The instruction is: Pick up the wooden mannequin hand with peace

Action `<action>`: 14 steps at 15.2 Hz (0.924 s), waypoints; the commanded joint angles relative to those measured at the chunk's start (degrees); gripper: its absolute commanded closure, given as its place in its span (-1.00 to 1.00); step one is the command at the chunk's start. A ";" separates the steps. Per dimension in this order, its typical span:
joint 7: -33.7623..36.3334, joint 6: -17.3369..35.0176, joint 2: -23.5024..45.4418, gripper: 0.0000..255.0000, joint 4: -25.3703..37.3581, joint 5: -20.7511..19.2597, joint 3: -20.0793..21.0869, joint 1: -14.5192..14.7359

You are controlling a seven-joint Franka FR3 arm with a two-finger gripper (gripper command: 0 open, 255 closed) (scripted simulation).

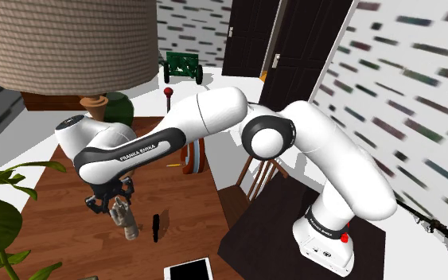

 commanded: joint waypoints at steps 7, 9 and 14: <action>-0.05 -3.15 -2.82 1.00 0.23 0.45 0.42 -0.18; -0.08 -4.14 -3.54 1.00 0.50 0.57 0.53 -0.20; -0.17 -6.80 -5.11 1.00 1.63 0.87 0.77 -0.17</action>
